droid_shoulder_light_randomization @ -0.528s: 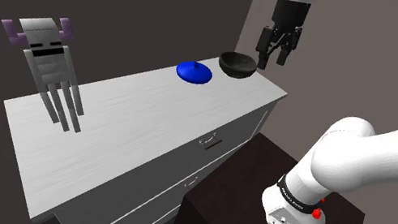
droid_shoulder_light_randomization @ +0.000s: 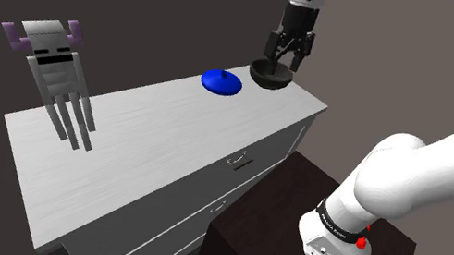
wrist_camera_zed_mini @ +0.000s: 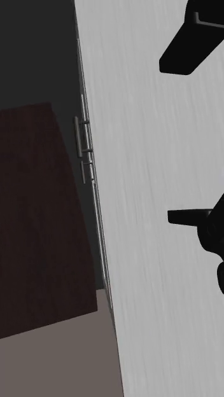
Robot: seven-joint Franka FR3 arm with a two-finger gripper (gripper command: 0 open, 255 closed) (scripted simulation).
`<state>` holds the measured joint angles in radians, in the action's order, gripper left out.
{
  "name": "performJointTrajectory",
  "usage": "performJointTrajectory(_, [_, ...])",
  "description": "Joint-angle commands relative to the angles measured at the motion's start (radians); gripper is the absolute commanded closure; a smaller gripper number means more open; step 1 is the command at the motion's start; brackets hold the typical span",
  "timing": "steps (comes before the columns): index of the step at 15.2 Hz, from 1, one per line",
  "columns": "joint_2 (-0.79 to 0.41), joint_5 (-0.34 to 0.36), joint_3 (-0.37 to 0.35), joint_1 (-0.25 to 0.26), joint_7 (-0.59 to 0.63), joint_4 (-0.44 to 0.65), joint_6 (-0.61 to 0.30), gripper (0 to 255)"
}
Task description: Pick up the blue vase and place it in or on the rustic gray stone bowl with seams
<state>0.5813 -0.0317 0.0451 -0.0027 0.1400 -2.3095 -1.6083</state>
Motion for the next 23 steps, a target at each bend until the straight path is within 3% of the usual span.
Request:
performJointTrajectory(1, [-0.058, -0.003, 0.001, -0.003, 0.008, 0.015, -0.056, 0])
performJointTrajectory(10, [-0.367, -0.016, 0.019, -0.016, 0.029, 0.174, -0.256, 0])
performJointTrajectory(18, [-0.648, -0.040, 0.036, -0.031, 0.042, 0.399, -0.355, 0])
performJointTrajectory(23, [-0.666, -0.044, 0.034, -0.029, 0.040, 0.352, -0.419, 0])
